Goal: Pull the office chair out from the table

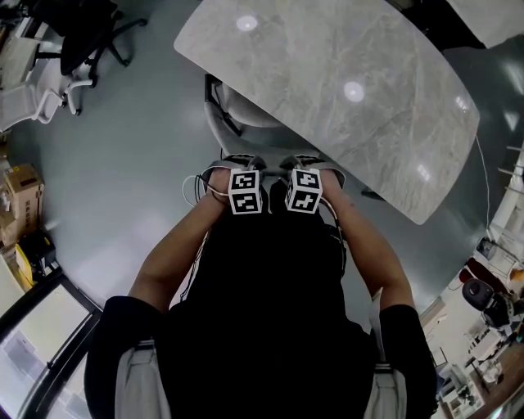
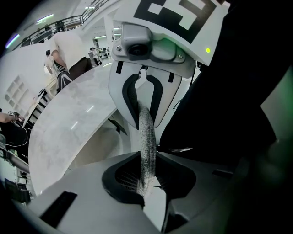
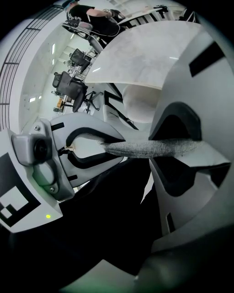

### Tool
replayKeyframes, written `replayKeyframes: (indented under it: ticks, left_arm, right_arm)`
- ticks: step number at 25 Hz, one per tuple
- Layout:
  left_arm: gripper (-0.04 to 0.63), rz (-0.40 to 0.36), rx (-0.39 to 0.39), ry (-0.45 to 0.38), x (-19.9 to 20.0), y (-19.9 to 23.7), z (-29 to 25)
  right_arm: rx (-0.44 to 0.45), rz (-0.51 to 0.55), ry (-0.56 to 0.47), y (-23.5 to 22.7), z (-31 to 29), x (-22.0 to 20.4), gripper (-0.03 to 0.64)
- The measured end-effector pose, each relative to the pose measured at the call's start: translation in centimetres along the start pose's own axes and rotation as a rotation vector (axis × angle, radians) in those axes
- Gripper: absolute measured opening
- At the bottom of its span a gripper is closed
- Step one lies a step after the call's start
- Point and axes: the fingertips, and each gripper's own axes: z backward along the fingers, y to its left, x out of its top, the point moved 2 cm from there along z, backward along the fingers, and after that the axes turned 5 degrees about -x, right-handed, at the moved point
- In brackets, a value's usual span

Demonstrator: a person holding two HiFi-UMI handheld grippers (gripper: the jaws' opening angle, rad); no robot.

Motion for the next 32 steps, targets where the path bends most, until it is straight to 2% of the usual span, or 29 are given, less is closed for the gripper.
replayKeyframes:
  ticks: [8,17,22,32]
  left_arm:
    - [0.081,-0.004,-0.008,-0.020,0.0,-3.4,-0.2]
    - [0.081,-0.029,-0.038,-0.033,-1.1,-8.1,0.0]
    - [0.081,-0.061,-0.052,-0.031,-0.8,-10.5,-0.3]
    - [0.081,-0.047,-0.052,-0.024,0.5,-15.8,-1.2]
  right_arm:
    - [0.006,0.004,0.032,3.4,0.0,0.0,0.091]
    - [-0.027,-0.064,0.051,8.1,0.0,1.4,0.091]
    - [-0.014,-0.091,0.052,11.0,0.3,1.4,0.091]
    - [-0.004,-0.060,0.043,16.1,1.2,0.3,0.091]
